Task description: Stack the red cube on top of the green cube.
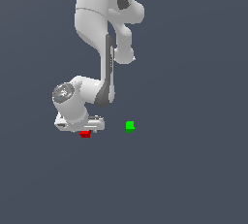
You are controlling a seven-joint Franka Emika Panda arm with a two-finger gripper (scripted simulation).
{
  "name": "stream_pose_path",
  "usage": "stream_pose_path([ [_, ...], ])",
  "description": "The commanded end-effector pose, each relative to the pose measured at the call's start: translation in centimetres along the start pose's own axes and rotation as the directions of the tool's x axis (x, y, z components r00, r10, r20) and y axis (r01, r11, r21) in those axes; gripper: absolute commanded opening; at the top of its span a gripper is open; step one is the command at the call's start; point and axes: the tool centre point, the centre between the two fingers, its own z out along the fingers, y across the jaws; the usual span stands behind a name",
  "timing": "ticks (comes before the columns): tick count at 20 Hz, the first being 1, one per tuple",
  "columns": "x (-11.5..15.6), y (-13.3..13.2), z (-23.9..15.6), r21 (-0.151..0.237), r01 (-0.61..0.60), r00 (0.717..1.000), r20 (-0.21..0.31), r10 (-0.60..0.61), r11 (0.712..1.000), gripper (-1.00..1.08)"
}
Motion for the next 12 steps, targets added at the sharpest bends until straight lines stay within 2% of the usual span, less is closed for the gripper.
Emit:
stream_pose_path([
  [1,0.04,0.01,0.75,0.000,0.000,1.000,-0.001,0.000,1.000,1.00],
  [5,0.17,0.01,0.83,0.000,0.001,1.000,-0.001,-0.001,1.000,1.00],
  [6,0.17,0.01,0.83,0.000,0.001,1.000,-0.001,-0.001,1.000,-1.00],
  [12,0.17,0.01,0.83,0.000,0.001,1.000,-0.001,-0.001,1.000,-1.00],
])
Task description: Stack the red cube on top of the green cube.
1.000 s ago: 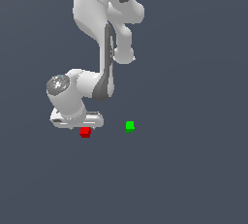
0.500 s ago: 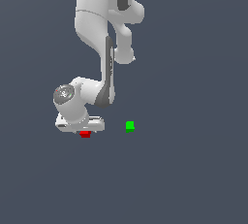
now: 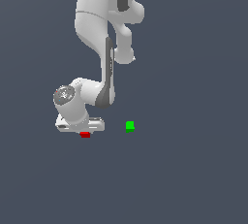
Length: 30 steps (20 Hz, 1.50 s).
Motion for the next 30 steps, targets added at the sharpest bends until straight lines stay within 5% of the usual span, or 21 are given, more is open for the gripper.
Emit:
stream_pose_path([
  [1,0.0,0.0,0.0,0.000,0.000,1.000,-0.001,0.000,1.000,-1.00],
  [30,0.0,0.0,-9.9,-0.001,0.000,1.000,-0.001,0.000,1.000,-1.00],
])
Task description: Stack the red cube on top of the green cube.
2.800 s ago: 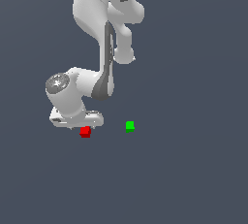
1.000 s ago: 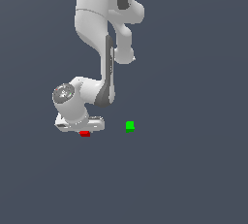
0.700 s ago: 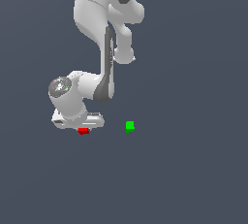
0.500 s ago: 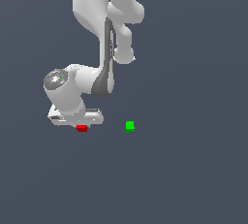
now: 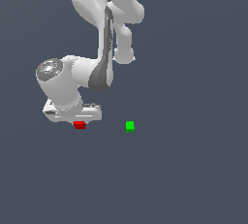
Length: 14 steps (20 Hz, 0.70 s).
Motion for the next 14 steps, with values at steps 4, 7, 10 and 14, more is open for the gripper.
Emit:
stream_pose_path([
  [4,-0.1,-0.5,0.2,0.000,0.000,1.000,0.001,0.000,1.000,-1.00],
  [7,-0.2,-1.7,0.5,0.000,0.000,1.000,0.001,0.000,1.000,-1.00],
  [10,-0.5,-3.6,1.0,0.000,0.000,1.000,0.001,0.000,1.000,-1.00],
  [14,-0.9,-7.4,1.9,0.000,0.000,1.000,0.001,0.000,1.000,-1.00],
])
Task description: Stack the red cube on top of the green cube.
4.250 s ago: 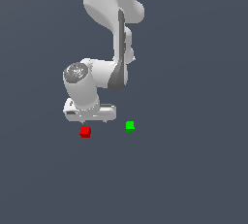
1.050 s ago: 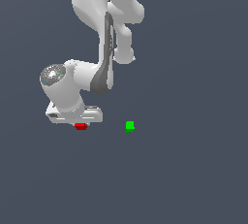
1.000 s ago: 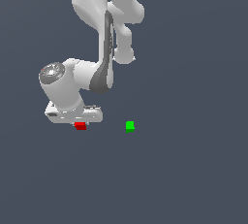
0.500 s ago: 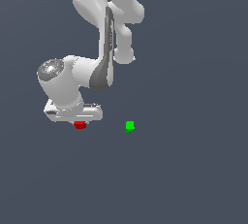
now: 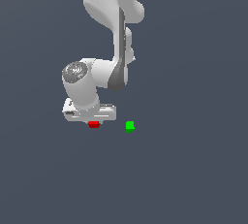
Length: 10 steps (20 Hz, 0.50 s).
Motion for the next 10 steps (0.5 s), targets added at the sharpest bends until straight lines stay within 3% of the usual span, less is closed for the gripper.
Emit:
stream_pose_path([
  [1,-0.3,-2.7,0.7,0.000,0.002,1.000,0.000,-0.002,1.000,-1.00],
  [10,-1.2,-12.3,3.2,0.000,0.002,1.000,0.000,-0.002,1.000,-1.00],
])
